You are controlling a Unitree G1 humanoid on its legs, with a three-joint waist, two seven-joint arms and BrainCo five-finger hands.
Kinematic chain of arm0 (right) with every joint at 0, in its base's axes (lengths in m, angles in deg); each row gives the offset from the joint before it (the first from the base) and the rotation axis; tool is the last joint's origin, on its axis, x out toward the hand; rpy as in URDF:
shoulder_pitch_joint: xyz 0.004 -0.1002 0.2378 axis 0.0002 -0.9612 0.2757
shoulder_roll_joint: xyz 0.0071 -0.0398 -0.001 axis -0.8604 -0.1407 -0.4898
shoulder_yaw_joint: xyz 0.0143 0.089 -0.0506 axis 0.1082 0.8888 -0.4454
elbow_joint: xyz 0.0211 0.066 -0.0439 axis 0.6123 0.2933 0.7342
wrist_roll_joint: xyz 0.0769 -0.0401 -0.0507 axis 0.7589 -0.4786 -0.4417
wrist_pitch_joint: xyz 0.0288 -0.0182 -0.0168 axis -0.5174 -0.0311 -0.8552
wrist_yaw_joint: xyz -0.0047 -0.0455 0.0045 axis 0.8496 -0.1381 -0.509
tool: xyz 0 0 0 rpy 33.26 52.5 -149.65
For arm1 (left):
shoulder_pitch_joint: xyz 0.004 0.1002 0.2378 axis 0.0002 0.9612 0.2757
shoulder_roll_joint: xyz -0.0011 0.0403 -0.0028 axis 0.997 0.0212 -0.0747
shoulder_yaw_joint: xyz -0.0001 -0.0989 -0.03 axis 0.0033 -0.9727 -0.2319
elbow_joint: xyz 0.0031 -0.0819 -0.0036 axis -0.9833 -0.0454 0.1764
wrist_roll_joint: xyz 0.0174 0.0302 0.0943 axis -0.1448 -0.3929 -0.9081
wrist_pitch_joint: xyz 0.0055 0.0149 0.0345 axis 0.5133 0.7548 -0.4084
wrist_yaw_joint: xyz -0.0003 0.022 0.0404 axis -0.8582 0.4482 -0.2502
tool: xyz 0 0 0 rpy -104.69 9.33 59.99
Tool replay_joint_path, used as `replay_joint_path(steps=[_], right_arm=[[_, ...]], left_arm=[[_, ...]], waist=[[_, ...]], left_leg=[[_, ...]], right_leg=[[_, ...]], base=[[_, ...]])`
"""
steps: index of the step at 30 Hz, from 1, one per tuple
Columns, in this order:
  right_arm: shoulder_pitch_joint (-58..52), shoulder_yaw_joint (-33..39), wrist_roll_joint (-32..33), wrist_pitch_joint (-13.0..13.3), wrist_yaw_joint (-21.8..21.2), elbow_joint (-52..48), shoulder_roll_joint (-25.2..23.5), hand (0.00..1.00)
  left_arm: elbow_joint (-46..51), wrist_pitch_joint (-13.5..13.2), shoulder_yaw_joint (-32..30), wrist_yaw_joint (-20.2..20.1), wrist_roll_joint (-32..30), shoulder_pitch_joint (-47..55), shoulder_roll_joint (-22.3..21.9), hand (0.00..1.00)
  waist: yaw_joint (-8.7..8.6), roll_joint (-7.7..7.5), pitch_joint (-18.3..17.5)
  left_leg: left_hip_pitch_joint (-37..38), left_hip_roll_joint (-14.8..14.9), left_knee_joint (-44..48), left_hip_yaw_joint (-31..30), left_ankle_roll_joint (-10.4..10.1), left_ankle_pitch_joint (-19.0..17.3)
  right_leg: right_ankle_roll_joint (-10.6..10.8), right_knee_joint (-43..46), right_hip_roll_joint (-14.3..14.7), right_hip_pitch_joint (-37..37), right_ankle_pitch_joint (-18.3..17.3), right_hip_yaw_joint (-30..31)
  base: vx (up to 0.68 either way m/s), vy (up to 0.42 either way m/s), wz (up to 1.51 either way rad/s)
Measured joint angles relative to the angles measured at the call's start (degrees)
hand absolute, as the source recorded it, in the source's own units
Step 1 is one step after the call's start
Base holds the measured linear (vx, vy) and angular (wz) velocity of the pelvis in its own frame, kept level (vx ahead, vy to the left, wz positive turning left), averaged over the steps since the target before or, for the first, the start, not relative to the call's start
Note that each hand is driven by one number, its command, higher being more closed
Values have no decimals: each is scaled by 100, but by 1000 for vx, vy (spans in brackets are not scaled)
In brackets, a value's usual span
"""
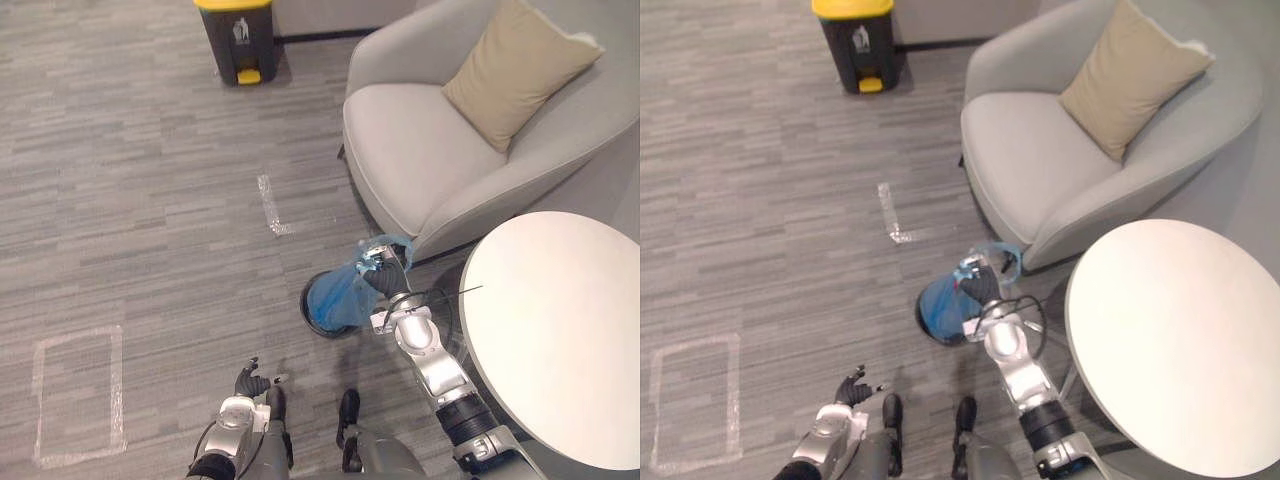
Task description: Gather rubbish on tea table into small bin, then transfer packed bag to large trash can.
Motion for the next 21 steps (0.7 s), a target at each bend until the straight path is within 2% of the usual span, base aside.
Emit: replay_joint_path(steps=[5,11,15,18,21], right_arm=[[7,-233,364,45,-261,-195,366,100],[23,-496,969,202,-621,-911,928,100],[134,-627,1311,242,-834,-1078,1163,100],[152,-736,1661,263,-1022,-1216,1206,100],[227,-775,1907,268,-1122,-1393,1245,100]], left_arm=[[1377,-54,461,-4,6,177,209,0],[2742,-353,717,-8,-13,116,583,0],[3158,-461,949,-42,-215,7,877,0],[3246,-523,1029,-160,-294,1,969,0],[3246,-525,1247,-254,-323,-91,1047,0]], waist=[[6,5,-166],[-32,31,-334],[-61,53,-461],[-162,50,-500],[-191,49,-506]], left_leg=[[294,-78,-333,46,14,58],[511,-101,-486,83,46,138],[577,-104,-510,109,46,139],[700,-101,-559,112,46,139],[739,-103,-581,133,47,139]], right_leg=[[52,-204,-25,189,79,134],[1,-391,-5,379,225,223],[-8,-431,10,413,241,313],[-7,-455,24,510,250,346],[-7,-456,25,520,257,400]], base=[[-32,32,-8],[26,12,-8],[42,3,-11],[20,9,-5],[-12,16,-6]])
